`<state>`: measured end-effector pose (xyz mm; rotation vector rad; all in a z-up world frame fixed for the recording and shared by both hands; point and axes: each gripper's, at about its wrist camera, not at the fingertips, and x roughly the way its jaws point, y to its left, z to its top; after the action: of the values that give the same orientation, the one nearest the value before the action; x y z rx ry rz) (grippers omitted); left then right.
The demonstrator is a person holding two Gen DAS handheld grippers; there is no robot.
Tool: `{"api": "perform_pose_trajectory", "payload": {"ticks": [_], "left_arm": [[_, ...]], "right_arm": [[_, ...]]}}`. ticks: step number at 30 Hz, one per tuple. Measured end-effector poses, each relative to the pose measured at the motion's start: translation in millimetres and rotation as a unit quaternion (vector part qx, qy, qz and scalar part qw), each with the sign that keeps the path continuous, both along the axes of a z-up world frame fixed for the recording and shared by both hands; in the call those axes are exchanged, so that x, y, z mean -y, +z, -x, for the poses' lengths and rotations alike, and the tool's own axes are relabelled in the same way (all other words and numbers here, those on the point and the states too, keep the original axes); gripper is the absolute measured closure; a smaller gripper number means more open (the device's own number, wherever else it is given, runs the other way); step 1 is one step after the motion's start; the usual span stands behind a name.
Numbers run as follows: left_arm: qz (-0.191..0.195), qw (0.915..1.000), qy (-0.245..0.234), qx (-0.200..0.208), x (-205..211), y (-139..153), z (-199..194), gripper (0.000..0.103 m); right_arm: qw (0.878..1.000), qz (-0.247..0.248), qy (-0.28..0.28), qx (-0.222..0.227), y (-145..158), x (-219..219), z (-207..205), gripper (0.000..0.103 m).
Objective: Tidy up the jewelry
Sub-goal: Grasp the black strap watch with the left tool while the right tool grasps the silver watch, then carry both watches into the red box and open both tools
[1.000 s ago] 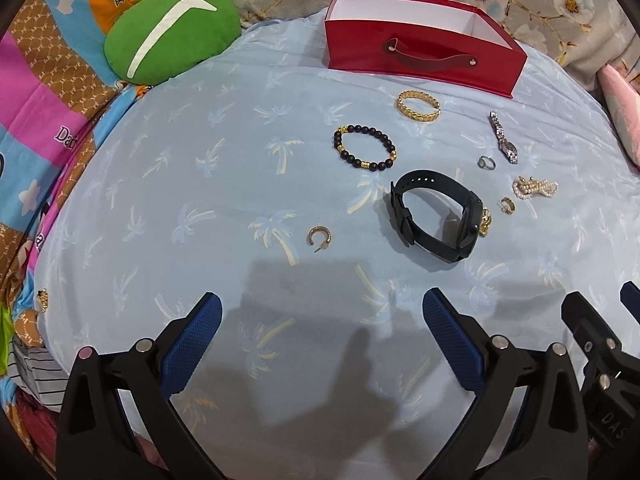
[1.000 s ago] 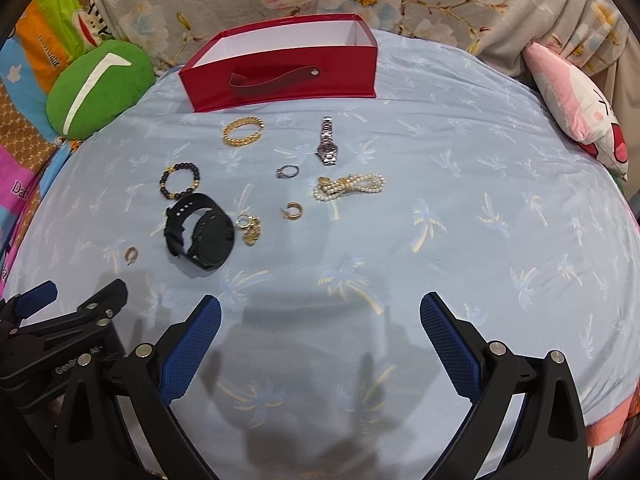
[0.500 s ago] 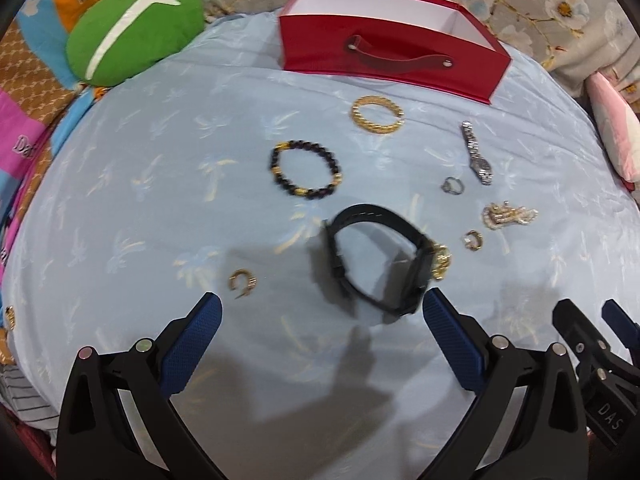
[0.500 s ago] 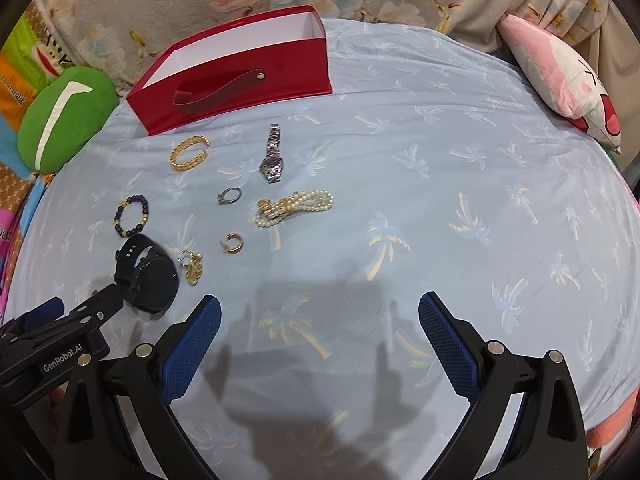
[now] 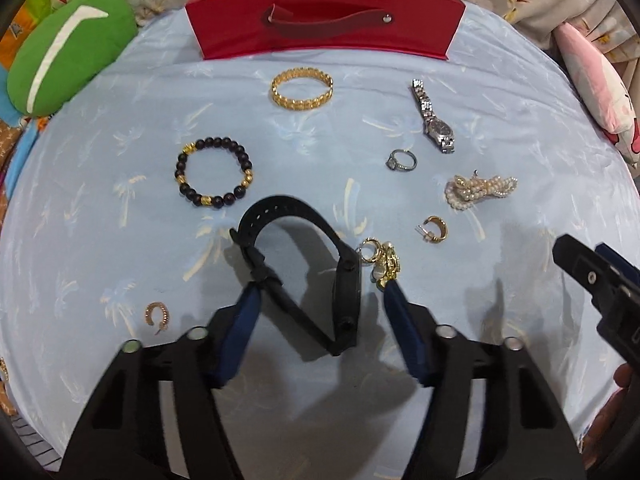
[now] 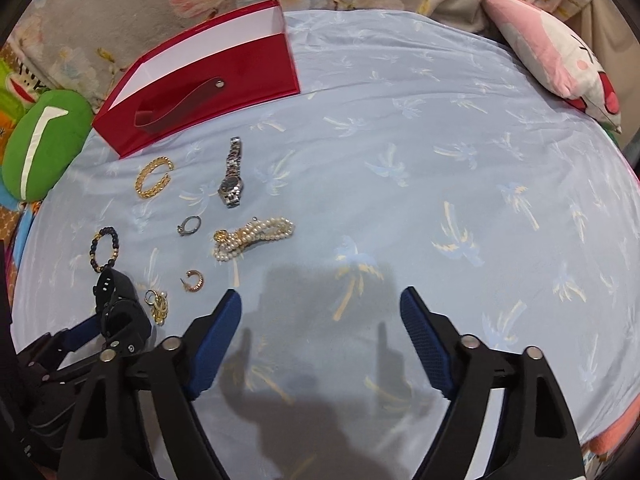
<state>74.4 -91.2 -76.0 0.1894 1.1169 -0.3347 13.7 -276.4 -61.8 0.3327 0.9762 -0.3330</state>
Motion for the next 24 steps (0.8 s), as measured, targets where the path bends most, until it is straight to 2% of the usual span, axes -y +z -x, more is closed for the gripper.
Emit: {"api": "perform_pose_trajectory", "payload": {"ticks": [2,3,4,6,9,13,16,20,24], "left_arm": [[0.011,0.9999,0.0,-0.009,-3.5,-0.9,-3.0,0.065],[0.02,0.9997,-0.002,-0.014,-5.0,-0.6,-4.0,0.068],[0.031,0.9993,-0.002,-0.022,-6.8,0.1,-5.0,0.079],[0.036,0.9991,-0.005,-0.022,-8.3,1.7,-4.6,0.086],[0.056,0.998,-0.008,-0.028,-16.0,6.0,-4.0,0.086],[0.072,0.9973,-0.01,-0.014,-25.1,18.8,-1.3,0.086],[0.071,0.9974,-0.011,0.007,-30.7,32.5,1.1,0.086],[0.066,0.9973,-0.005,0.03,-38.1,46.1,-1.0,0.086],[0.066,0.9972,0.01,0.034,-48.3,50.9,-8.5,0.086]], "right_arm": [[1.0,0.002,0.015,-0.002,-0.2,-3.5,-11.4,0.042],[1.0,0.001,0.025,-0.001,-0.1,-5.8,-18.0,0.049],[0.999,-0.002,0.036,0.001,-0.1,-8.6,-26.6,0.056],[0.999,-0.003,0.054,0.004,-0.4,-14.0,-39.9,0.064],[0.997,-0.008,0.075,0.005,-3.2,-19.6,-65.6,0.065],[0.996,-0.016,0.089,0.008,-8.1,-22.6,-96.3,0.065],[0.995,-0.035,0.094,0.004,-15.3,-22.7,-117.8,0.065],[0.995,-0.031,0.096,-0.011,-27.0,-25.0,-136.7,0.066],[0.995,-0.016,0.095,-0.012,-30.1,-25.9,-141.8,0.079]]}}
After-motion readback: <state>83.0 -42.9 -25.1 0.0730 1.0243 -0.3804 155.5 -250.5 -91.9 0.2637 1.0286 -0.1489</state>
